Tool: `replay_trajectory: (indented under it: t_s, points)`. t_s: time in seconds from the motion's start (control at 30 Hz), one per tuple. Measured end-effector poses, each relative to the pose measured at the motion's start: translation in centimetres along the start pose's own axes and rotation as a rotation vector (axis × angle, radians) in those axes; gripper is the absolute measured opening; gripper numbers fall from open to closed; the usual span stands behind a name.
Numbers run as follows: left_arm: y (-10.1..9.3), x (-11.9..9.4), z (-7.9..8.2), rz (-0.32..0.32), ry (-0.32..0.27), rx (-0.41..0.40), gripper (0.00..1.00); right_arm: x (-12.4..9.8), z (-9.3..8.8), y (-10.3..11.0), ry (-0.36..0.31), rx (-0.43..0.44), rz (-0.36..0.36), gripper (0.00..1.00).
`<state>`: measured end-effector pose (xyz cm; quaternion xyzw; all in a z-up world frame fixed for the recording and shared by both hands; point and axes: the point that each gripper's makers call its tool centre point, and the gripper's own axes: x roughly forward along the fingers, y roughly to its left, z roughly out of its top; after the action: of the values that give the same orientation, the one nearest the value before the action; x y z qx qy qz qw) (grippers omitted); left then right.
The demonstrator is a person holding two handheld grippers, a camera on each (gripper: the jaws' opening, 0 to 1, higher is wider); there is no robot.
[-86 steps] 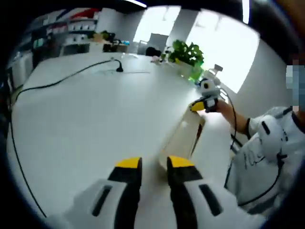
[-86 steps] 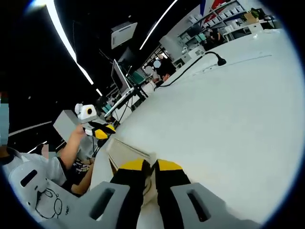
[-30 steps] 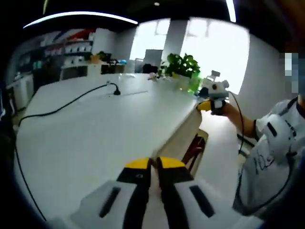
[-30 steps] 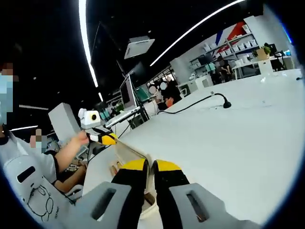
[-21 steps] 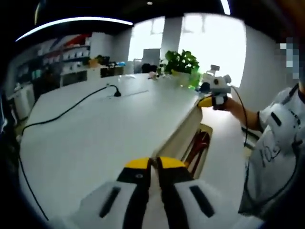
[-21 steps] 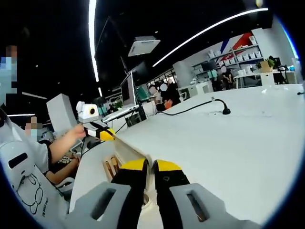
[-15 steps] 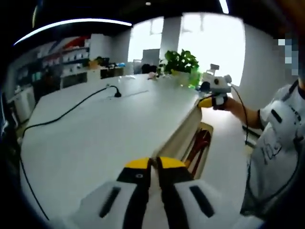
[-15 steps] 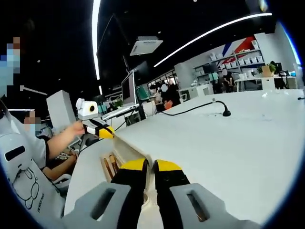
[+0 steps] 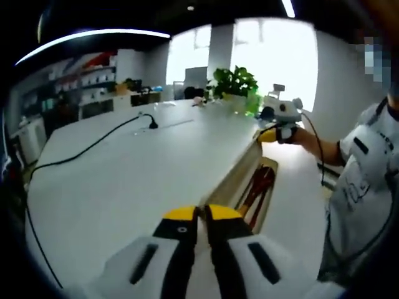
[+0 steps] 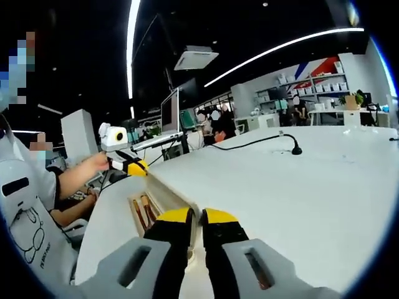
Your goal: Arrange the utensils inside the cutlery case until each visible utensil rests in its matching compartment.
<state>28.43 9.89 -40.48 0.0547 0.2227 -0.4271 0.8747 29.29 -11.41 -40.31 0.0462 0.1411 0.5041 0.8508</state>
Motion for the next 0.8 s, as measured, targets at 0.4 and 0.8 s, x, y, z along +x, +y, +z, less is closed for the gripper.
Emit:
replay_trajectory:
  t_s: [0.4, 0.8]
  points:
    - [-0.21, -0.16, 0.26, 0.030, -0.041, 0.096, 0.06, -0.11, 0.08, 0.23, -0.031, -0.106, -0.008, 0.05]
    - [-0.97, -0.89, 0.16, 0.036, -0.112, 0.168, 0.05, -0.26, 0.36, 0.76, -0.066, -0.251, -0.014, 0.06]
